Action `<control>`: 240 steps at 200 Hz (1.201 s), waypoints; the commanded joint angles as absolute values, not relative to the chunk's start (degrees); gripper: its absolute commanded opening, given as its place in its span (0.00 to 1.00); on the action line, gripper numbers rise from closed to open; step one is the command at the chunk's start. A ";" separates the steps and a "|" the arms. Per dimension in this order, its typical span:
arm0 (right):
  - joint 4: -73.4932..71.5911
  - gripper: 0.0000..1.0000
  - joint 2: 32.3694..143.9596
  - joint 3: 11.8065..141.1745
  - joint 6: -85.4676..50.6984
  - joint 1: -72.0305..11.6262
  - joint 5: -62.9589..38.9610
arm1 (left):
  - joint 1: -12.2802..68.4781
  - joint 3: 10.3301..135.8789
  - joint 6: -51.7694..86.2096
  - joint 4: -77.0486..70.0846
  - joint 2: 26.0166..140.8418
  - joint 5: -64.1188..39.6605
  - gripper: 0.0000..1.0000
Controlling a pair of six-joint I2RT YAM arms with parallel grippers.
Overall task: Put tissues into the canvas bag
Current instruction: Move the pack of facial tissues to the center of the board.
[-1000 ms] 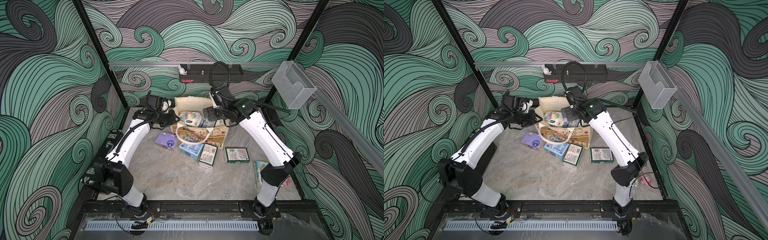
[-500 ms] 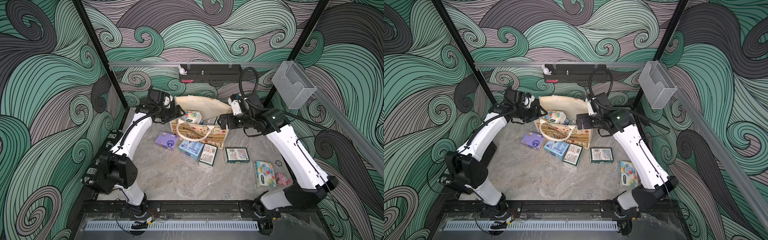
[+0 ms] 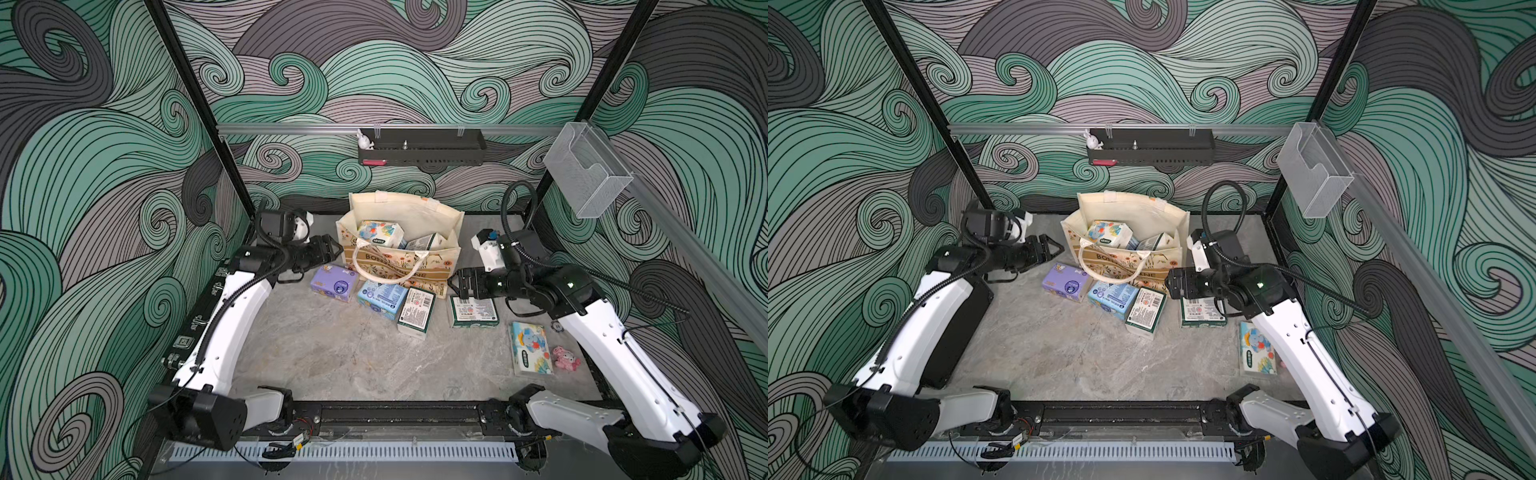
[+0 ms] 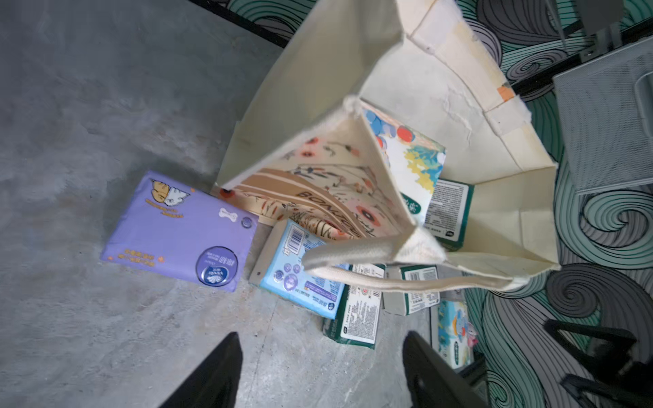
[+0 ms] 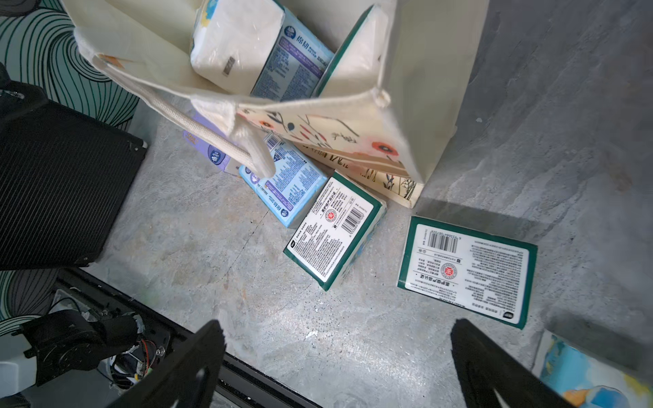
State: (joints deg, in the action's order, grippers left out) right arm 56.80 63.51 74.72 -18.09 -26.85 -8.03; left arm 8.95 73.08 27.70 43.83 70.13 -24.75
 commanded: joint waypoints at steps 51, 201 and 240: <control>37.73 1.00 69.01 58.42 -32.84 -16.70 -5.23 | 15.03 54.07 34.48 36.50 66.53 -35.28 0.77; 34.88 1.00 85.29 53.21 -37.64 -16.07 12.19 | 23.12 45.44 38.30 28.61 70.27 -38.67 0.76; 35.58 1.00 77.17 45.21 -40.25 -19.29 10.71 | 23.28 43.91 38.58 27.91 69.31 -39.19 0.77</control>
State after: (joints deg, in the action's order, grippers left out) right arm 34.02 81.60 48.42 -37.63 -17.41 12.71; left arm 22.70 44.71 38.46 28.47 70.02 -37.71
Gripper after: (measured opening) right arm 0.997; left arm 0.766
